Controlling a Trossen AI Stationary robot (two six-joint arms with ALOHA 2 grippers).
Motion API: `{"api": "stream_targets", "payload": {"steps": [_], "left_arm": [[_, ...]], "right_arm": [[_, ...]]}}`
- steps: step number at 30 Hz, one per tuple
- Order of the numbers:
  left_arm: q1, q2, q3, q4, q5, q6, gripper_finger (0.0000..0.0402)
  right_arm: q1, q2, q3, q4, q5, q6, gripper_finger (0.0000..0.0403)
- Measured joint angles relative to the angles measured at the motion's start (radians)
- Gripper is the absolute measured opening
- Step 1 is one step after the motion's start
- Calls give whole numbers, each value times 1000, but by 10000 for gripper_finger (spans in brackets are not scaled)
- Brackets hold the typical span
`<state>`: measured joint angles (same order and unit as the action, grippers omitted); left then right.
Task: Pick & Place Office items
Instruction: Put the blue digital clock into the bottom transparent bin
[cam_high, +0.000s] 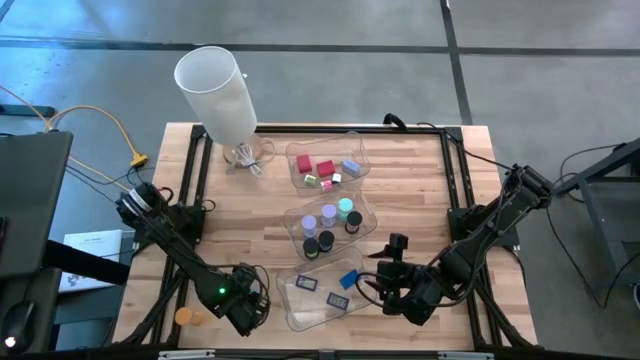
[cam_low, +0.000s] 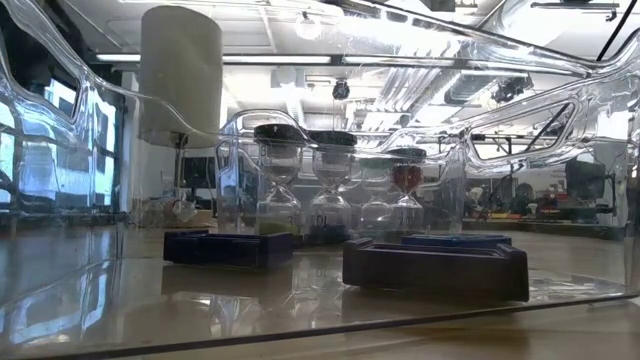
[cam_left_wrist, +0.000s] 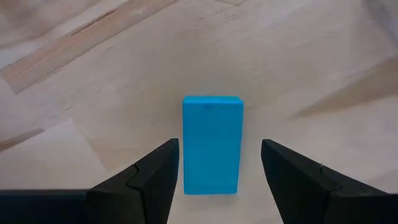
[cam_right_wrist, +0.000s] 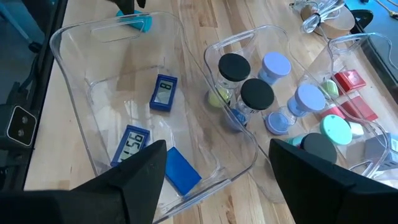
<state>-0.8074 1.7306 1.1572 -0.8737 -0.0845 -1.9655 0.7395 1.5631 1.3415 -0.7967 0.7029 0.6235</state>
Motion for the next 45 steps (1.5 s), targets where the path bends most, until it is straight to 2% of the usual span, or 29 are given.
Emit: {"api": "stream_targets", "payload": {"steps": [9,18,21,27,35,39,45], "left_arm": [[0,73,-2,31,77,2,221],[0,110,2,41,98,61,218],[1,111,2,46,99,58,204],[0,112,2,47,90,64,145],[-1,112,1,49,88,87,150],[-19,99,-2,53,21,127,150],[-82,19,-4,60,-217,100,148]], "right_arm": [[0,0,0,0,2,0,274],[0,0,0,7,1,0,274],[0,0,0,8,1,1,274],[0,0,0,8,-2,2,274],[0,0,0,7,-3,1,274],[0,0,0,7,-3,1,274],[0,0,0,7,-3,0,274]]}}
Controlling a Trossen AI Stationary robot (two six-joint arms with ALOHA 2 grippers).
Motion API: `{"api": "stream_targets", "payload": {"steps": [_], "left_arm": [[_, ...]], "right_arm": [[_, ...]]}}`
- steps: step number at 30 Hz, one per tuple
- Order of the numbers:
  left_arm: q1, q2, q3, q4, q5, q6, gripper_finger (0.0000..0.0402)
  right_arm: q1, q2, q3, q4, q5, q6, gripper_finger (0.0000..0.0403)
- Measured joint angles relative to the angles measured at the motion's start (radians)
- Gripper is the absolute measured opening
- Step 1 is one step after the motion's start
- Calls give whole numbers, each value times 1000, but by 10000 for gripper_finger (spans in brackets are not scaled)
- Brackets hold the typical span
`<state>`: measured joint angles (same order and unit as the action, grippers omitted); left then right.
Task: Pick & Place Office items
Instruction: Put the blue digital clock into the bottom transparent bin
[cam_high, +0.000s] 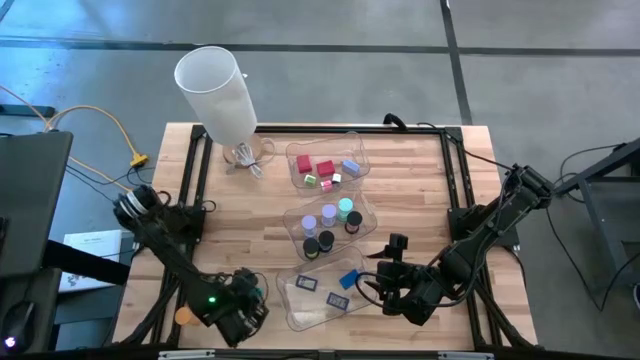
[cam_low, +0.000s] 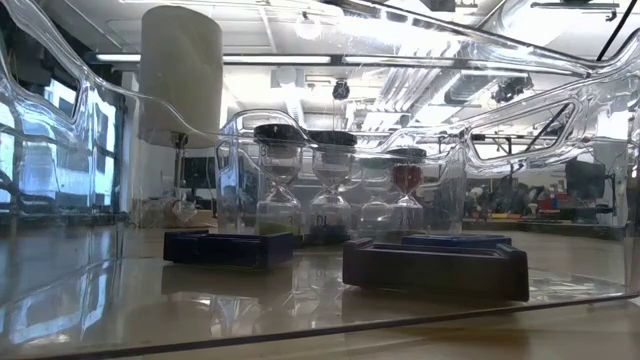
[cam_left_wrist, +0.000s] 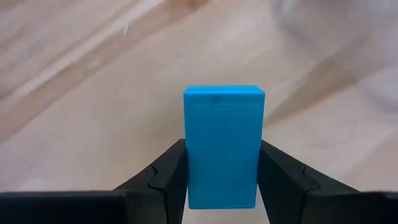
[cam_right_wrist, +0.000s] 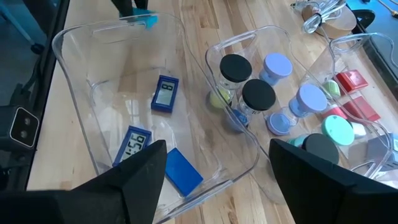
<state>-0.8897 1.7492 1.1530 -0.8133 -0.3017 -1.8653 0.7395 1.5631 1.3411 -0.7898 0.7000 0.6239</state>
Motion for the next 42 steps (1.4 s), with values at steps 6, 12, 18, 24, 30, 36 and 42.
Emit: {"api": "stream_targets", "payload": {"steps": [6,12,18,24,30,36,42], "left_arm": [[-81,-83,1,58,-249,6,147],[-104,-130,1,236,-448,213,149],[-44,-141,1,556,-491,617,150],[73,-141,4,836,-368,1015,151],[218,-141,4,822,-237,1104,152],[349,-124,4,761,-72,1075,152],[409,-58,4,765,36,1069,152]], "right_arm": [[0,0,0,0,2,-11,274],[0,0,0,1,3,-17,274],[0,0,0,11,5,-19,274],[0,0,0,17,5,-19,274],[0,0,0,16,-2,-8,274],[0,0,0,15,-44,-8,274],[0,0,0,7,-46,-9,274]]}}
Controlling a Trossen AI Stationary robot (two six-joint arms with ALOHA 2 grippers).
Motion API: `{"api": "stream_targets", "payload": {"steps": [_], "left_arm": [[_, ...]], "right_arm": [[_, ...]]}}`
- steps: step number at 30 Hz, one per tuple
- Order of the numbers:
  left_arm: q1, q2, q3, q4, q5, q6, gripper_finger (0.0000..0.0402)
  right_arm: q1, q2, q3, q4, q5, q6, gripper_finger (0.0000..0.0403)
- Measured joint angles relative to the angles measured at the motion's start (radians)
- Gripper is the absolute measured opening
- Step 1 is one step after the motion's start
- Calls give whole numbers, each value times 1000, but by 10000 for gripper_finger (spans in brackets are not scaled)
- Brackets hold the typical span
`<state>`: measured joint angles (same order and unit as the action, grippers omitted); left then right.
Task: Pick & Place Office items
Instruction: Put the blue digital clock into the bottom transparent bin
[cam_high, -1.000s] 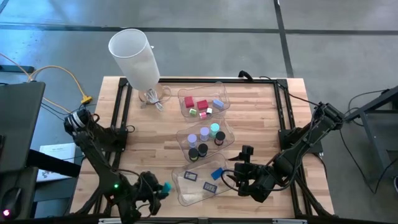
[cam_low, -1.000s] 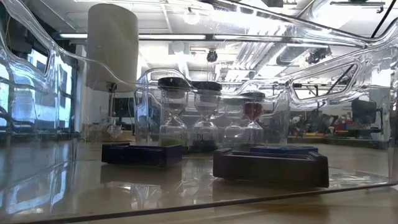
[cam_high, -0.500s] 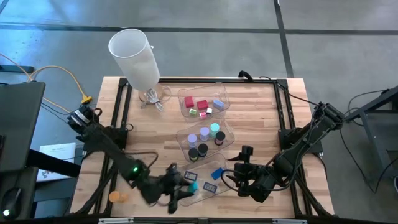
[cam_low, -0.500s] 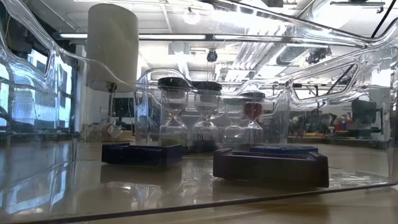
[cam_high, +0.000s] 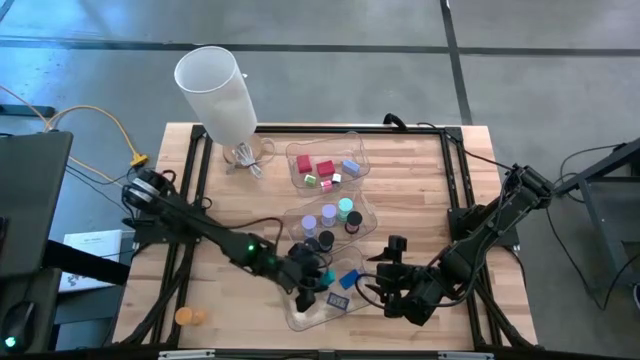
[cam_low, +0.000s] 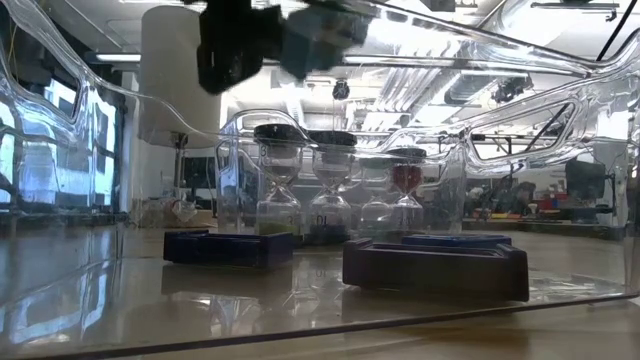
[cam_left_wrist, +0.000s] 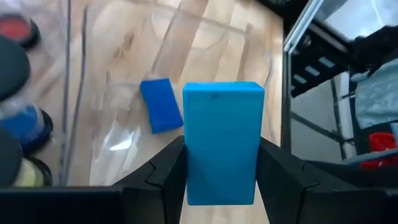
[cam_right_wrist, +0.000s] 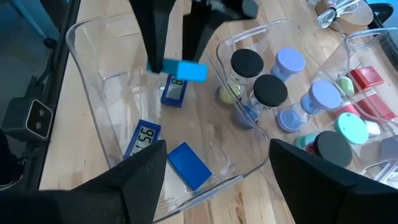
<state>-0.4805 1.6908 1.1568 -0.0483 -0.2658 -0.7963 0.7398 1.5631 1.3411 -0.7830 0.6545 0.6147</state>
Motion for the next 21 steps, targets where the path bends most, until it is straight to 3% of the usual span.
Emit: {"api": "stream_targets", "payload": {"steps": [8,21], "left_arm": [[-14,39,0,-32,26,-27,152],[-43,40,0,-58,-32,51,152]], "right_arm": [[0,0,0,0,6,-14,274],[0,0,0,1,23,-14,274]]}}
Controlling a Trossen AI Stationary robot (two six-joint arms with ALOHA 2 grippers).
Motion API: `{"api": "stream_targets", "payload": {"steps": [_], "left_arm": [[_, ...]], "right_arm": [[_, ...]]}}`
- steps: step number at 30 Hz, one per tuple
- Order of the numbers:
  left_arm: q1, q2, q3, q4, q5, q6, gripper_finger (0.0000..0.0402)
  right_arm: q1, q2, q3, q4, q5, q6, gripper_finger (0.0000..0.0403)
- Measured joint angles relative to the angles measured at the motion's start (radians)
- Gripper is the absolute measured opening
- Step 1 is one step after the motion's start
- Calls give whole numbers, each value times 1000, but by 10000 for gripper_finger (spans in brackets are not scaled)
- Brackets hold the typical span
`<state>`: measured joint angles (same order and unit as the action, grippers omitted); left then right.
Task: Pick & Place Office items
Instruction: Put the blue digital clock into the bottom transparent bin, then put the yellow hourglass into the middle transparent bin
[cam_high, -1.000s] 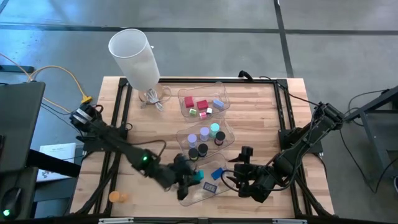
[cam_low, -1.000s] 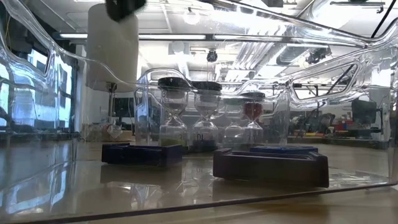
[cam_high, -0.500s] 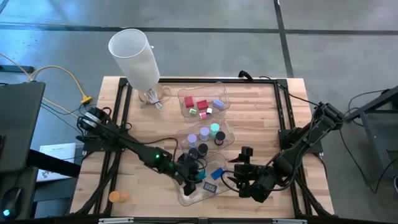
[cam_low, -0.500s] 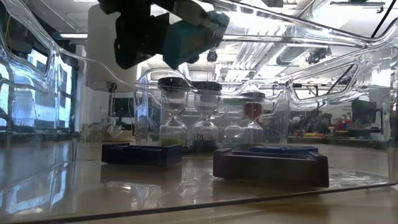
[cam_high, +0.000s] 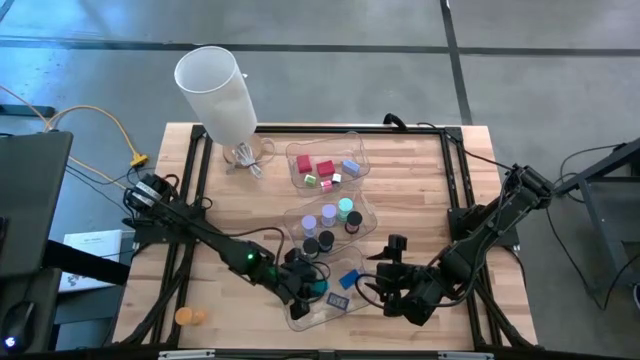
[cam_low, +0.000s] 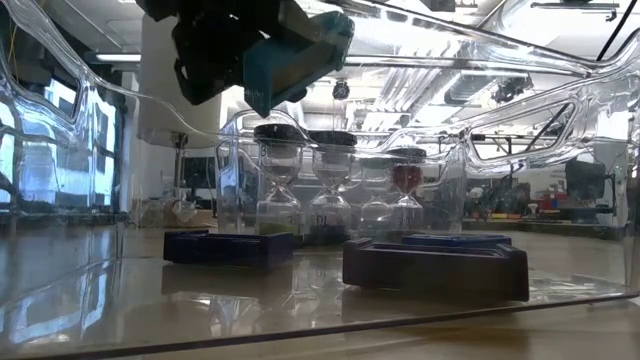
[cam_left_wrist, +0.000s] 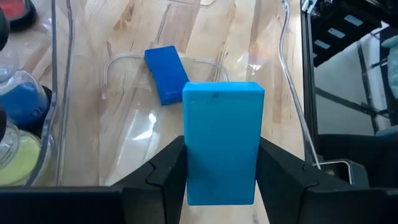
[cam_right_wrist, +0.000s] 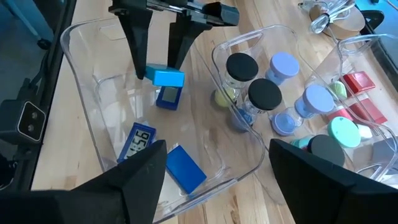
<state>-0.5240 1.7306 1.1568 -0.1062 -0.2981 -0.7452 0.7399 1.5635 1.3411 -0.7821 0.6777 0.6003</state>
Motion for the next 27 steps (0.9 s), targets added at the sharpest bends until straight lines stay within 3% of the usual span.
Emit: {"api": "stream_targets", "payload": {"steps": [6,13,27], "left_arm": [[0,17,0,2,16,43,157],[5,54,0,0,34,34,195],[2,30,16,51,78,71,200]], "right_arm": [[0,0,0,0,0,4,274],[0,0,0,0,-3,5,274],[0,0,0,0,-4,5,274]]}}
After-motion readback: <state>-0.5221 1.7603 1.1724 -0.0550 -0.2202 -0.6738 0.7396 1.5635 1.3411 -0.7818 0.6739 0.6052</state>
